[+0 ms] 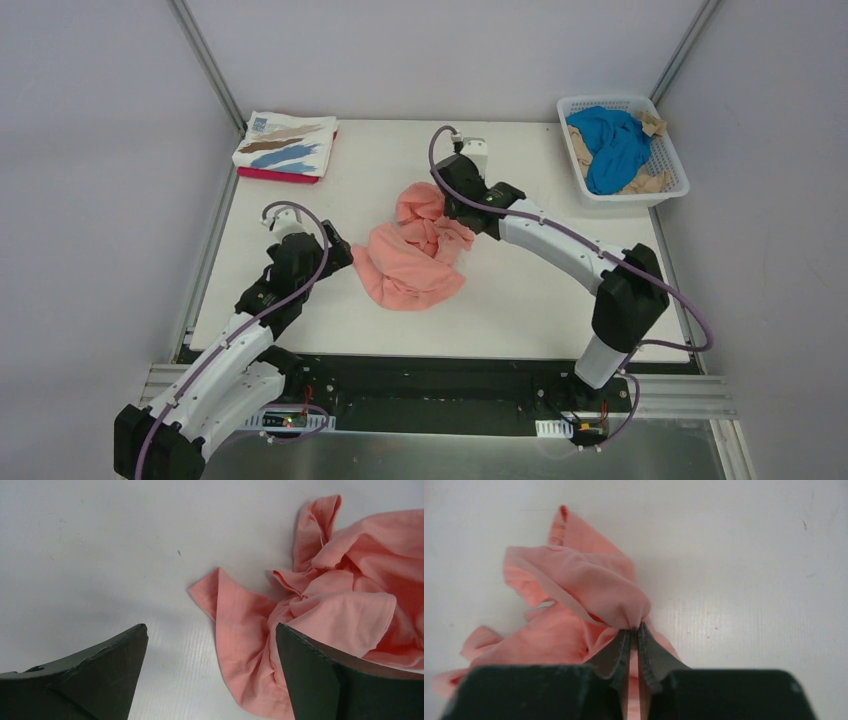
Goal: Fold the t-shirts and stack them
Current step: Move the tshirt to the center of the board, then flatten out the tshirt
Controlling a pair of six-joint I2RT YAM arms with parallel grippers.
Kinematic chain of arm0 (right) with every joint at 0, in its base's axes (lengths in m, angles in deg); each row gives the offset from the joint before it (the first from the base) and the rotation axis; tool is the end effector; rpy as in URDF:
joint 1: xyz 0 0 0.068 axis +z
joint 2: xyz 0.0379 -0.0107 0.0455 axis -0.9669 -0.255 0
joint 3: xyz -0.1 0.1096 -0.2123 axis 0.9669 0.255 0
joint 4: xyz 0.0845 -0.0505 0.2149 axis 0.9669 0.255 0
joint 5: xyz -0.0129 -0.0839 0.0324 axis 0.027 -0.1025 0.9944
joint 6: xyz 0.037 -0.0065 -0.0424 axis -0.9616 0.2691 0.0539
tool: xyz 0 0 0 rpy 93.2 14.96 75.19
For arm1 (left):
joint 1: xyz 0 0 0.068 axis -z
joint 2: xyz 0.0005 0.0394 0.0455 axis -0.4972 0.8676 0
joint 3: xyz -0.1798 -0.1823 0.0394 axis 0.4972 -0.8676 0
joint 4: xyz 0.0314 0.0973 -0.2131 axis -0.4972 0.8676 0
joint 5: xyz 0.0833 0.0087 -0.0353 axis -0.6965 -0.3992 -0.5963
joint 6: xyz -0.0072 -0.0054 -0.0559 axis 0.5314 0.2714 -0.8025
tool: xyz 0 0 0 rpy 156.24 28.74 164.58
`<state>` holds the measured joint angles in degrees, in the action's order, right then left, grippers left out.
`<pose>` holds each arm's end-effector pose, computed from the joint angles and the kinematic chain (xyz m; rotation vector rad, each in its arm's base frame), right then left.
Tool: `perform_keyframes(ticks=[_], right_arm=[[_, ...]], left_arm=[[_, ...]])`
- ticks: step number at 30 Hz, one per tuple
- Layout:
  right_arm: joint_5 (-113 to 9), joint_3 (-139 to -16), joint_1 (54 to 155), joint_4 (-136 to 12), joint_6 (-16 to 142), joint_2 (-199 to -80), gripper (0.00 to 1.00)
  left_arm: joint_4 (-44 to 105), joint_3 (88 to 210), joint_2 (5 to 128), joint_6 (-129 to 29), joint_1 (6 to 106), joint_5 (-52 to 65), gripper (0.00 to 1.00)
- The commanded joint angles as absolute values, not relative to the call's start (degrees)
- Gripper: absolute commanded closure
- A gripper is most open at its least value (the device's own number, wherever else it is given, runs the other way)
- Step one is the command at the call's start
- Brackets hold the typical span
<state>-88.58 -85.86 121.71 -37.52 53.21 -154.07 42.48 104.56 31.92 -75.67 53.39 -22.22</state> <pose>0.2604 0.2465 0.3113 -0.2786 2.1039 0.0851 0.1518 -0.0509 0.2421 -0.4623 1.9098 -0.3443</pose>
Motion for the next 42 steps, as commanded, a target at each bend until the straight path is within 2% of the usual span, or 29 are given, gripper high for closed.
perform_keyframes(ticks=[1, 2, 4, 7, 8, 9, 13, 18, 22, 27, 29, 33, 37, 39, 40, 42], right_arm=[[-97.09, -85.24, 119.29, -34.51, 48.32, -155.54, 0.84], [-96.69, -85.43, 118.64, -33.31, 47.72, -155.61, 0.75], [-96.25, -85.08, 117.72, -32.13, 47.46, -154.42, 0.44], [-97.85, -82.13, 117.30, -33.04, 47.98, -149.94, 0.12], [-98.90, -80.68, 117.28, -33.36, 48.19, -148.07, 0.03], [-100.01, -79.11, 117.07, -33.54, 48.22, -145.88, 0.01], [-96.47, -69.31, 113.71, -37.23, 47.34, -135.44, 0.01], [-74.22, -57.96, 104.25, -46.96, 47.28, -126.26, 0.01], [-66.74, -54.56, 99.51, -48.45, 46.50, -124.95, 0.01], [-56.62, -49.45, 99.22, -55.83, 51.63, -125.63, 0.01], [-54.32, -48.19, 99.18, -58.15, 52.92, -126.76, 0.01], [-49.30, -47.41, 99.28, -60.50, 55.76, -130.99, 0.01], [-46.91, -47.52, 99.96, -63.92, 57.89, -136.80, 0.01], [-48.24, -48.25, 100.92, -65.89, 59.32, -140.21, 0.04], [-48.67, -49.21, 101.38, -66.07, 60.23, -142.28, 0.08], [-50.87, -51.50, 102.51, -66.03, 60.89, -146.05, 0.17]], left_arm=[[42.62, 107.70, 34.68, -76.44, 53.33, -17.67, 0.01], [42.56, 108.03, 35.37, -76.22, 53.35, -16.06, 0.01], [42.62, 108.85, 36.84, -76.22, 53.29, -12.28, 0.01], [42.57, 110.65, 38.96, -77.62, 53.42, -5.46, 0.01], [42.39, 111.28, 39.68, -78.09, 53.92, -3.00, 0.01], [42.37, 112.08, 40.63, -78.54, 54.87, -1.98, 0.01], [42.42, 115.35, 44.45, -79.38, 62.50, -4.19, 0.01], [44.78, 122.92, 52.69, -80.87, 67.52, -9.41, 0.01], [52.83, 132.75, 61.95, -81.79, 68.04, -17.50, 0.01], [63.04, 142.91, 73.19, -83.35, 68.20, -25.35, 0.01], [66.09, 145.80, 76.95, -82.90, 68.14, -26.11, 0.05], [68.68, 148.08, 80.90, -82.87, 68.14, -26.33, 0.29], [69.74, 146.84, 80.98, -83.59, 67.61, -28.09, 0.66], [69.96, 146.06, 80.00, -83.85, 66.79, -28.63, 0.91], [70.04, 145.73, 79.62, -83.81, 66.41, -28.89, 1.00], [70.06, 144.86, 78.49, -83.78, 65.65, -29.78, 1.00]])
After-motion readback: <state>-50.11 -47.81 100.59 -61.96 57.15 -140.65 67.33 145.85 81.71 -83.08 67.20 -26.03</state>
